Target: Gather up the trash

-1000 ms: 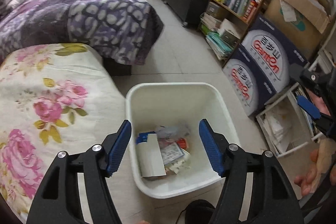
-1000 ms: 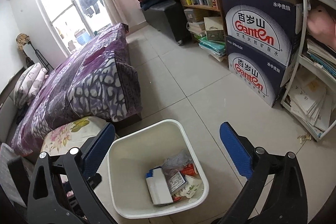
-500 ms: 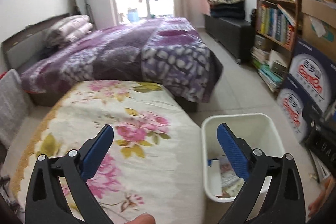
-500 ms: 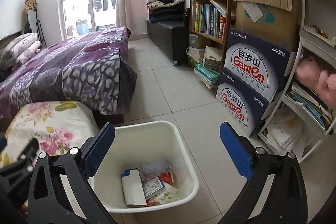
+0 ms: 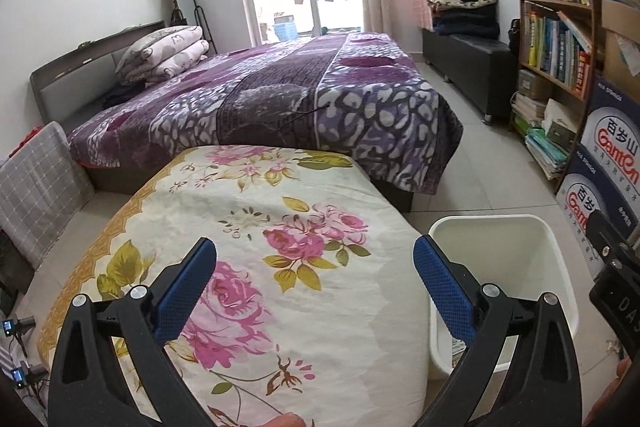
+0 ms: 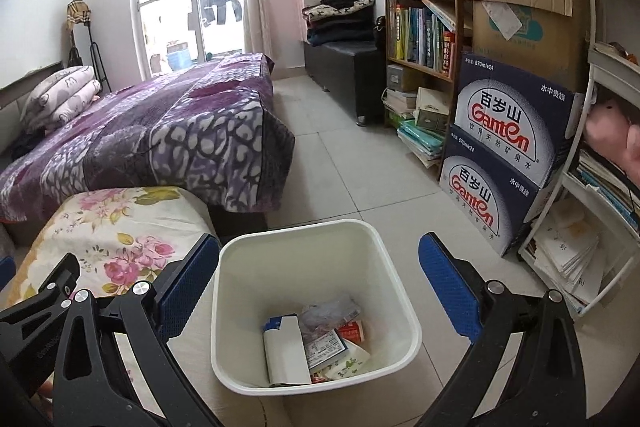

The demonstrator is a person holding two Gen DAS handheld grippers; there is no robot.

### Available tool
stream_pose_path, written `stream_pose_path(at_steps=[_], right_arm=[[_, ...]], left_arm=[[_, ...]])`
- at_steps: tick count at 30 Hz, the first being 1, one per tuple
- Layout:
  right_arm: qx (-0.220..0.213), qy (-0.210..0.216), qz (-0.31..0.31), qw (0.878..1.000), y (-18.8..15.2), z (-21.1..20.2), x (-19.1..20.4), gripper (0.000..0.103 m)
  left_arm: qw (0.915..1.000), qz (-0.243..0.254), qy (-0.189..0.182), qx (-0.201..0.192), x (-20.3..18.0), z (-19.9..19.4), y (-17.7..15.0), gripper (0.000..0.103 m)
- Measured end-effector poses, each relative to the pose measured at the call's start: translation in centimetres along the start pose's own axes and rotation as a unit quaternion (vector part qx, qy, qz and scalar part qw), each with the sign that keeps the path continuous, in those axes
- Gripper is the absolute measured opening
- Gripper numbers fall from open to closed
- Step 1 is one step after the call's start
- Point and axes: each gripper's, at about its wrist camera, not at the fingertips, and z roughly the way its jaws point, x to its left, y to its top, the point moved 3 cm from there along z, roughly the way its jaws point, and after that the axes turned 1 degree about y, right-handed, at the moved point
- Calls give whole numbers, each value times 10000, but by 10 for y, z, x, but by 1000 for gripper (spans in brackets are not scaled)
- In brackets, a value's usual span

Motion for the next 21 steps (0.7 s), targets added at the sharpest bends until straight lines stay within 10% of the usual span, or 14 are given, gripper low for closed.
stream_pose_path(at_steps=[21], right_arm=[[230, -46, -329, 9992, -9, 10, 7, 96]], left_arm=[[9999, 15, 84, 75, -4, 4, -2, 96]])
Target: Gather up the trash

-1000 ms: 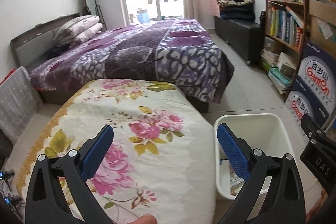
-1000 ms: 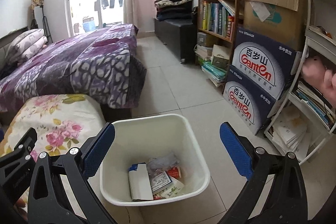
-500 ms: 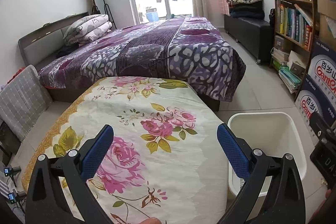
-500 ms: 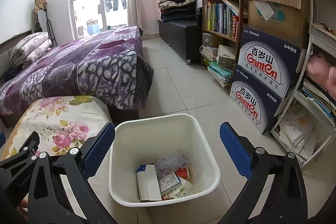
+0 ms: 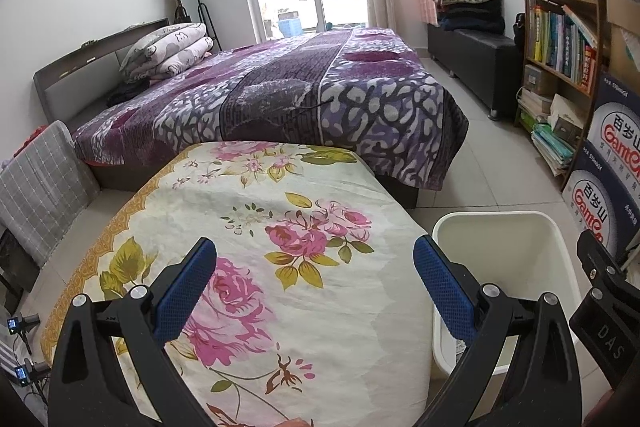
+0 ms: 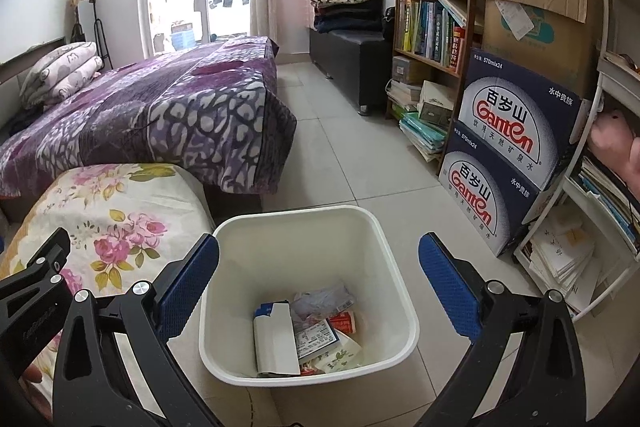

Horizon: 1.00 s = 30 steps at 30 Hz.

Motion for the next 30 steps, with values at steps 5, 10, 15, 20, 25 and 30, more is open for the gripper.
stream_pose_path(at_steps=[5, 10, 15, 20, 25, 30], right_arm=[[60, 29, 3, 10000, 0, 3, 0, 96], [111, 22, 15, 9999, -1, 5, -1, 96], [135, 7, 5, 9999, -2, 6, -1, 96], [145, 6, 4, 9999, -2, 7, -1, 96], [150, 7, 6, 9999, -3, 7, 0, 96], [150, 7, 8, 9999, -2, 7, 0, 96]], left_arm=[[10000, 2, 4, 17, 0, 0, -1, 96], [10000, -1, 3, 20, 0, 1, -1, 96], [10000, 5, 1, 41, 0, 2, -3, 96], [10000, 3, 1, 28, 0, 2, -3, 96], [10000, 16, 4, 36, 0, 2, -2, 96], [10000, 16, 6, 39, -1, 3, -3, 96]])
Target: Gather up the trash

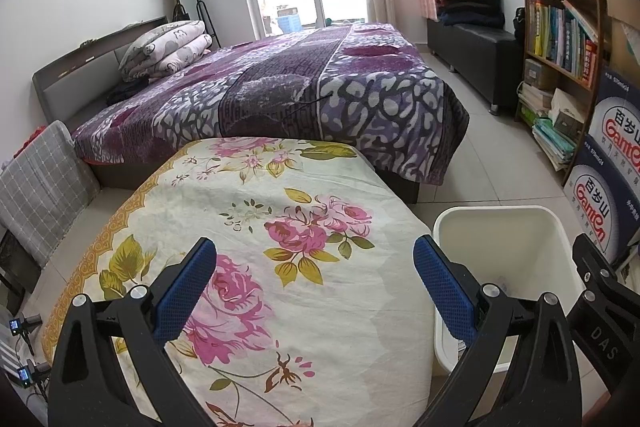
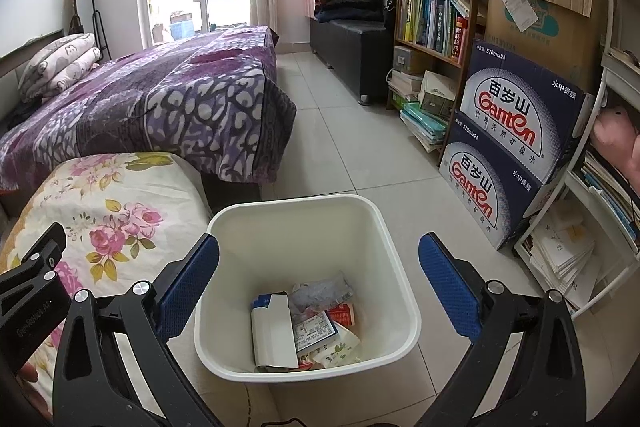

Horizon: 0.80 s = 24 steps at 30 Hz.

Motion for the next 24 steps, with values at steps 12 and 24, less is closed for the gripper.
stream_pose_path(at_steps=[12, 24], right_arm=[[10, -2, -1, 10000, -1, 1, -1, 96], [40, 12, 12, 10000, -1, 2, -1, 96]], left_arm=[[10000, 13, 2, -4, -1, 0, 1, 96], [10000, 44, -28, 29, 5, 2, -4, 96]])
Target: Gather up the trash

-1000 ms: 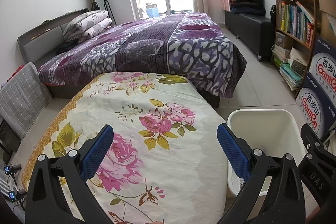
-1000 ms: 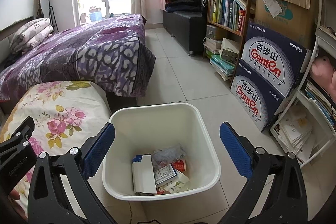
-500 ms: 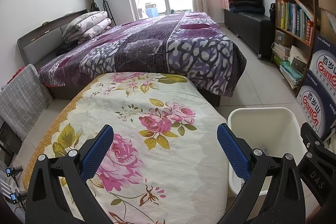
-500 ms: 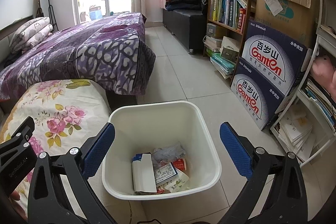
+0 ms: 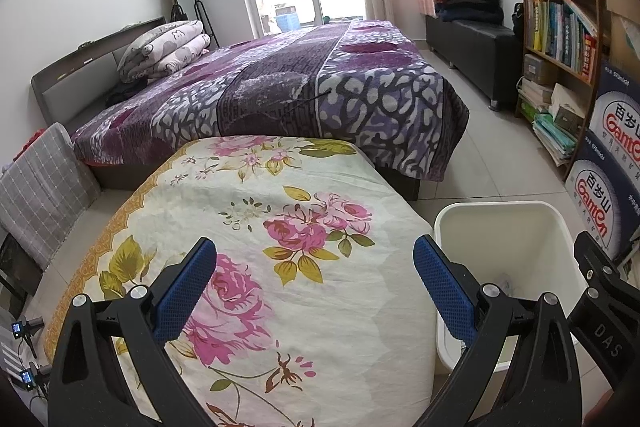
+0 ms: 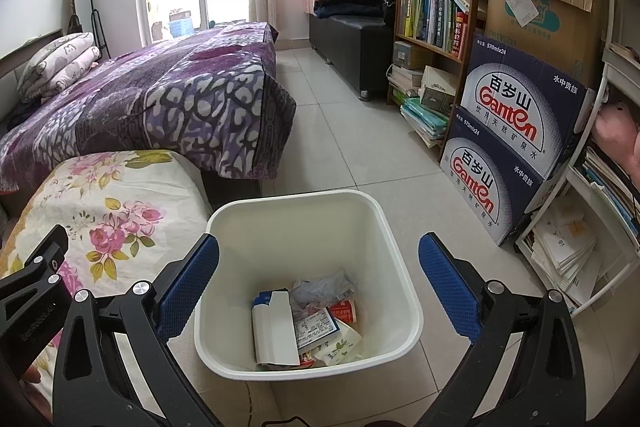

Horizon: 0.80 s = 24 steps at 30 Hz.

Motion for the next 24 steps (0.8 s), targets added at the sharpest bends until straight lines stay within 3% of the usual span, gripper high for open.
stream_pose_path(at_steps=[24], right_arm=[[33, 13, 23, 10000, -5, 0, -2, 96]], left_arm=[[9998, 140, -143, -87, -7, -2, 2, 93]])
